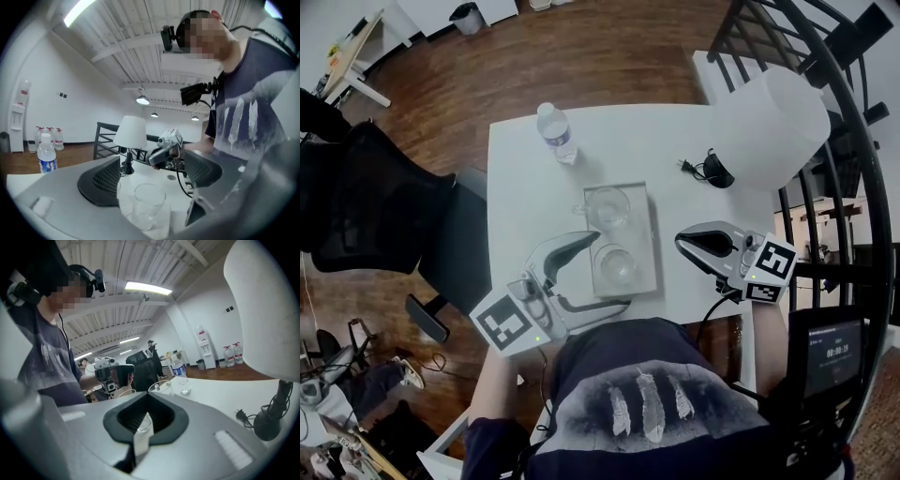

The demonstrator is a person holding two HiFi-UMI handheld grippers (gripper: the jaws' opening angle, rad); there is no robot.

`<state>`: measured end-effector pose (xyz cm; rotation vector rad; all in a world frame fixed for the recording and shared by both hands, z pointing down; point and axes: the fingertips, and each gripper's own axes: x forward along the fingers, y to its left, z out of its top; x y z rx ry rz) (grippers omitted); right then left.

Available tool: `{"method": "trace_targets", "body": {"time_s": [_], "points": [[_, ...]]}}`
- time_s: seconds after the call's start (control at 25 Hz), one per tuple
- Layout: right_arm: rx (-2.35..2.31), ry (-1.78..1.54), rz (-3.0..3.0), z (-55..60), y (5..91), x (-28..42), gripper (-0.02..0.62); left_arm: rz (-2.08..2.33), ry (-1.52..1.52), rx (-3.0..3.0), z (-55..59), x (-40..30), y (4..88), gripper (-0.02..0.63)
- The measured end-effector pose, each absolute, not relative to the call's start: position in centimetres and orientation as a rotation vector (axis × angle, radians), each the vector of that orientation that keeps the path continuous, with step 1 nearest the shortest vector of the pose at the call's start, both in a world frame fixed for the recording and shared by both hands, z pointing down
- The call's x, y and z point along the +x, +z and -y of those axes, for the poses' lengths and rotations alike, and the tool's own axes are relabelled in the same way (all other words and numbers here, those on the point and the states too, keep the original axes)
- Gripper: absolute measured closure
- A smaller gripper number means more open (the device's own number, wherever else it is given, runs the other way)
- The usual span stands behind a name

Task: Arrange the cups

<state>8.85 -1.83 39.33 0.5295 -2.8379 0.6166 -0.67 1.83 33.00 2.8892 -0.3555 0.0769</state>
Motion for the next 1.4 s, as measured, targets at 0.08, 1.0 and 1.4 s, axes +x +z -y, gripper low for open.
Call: {"method": "trace_targets", "body": {"time_s": [0.08,1.0,1.4], "points": [[0.515,0.605,2.848,1.9,38.9,8.6,0.592,0.380,0.046,2.886,-1.5,-1.7,31.6,0.179],[0.430,0.483,2.885,2.1,36.6,6.1,0.592,0.772,0.117,2.869,0.8,-6.2,32.2,0.592],[0.489,0.521,2.912,3.1,36.5,6.7,0.592,0.775,0.137,2.837,1.4,-6.2,32.5,0.592]]}}
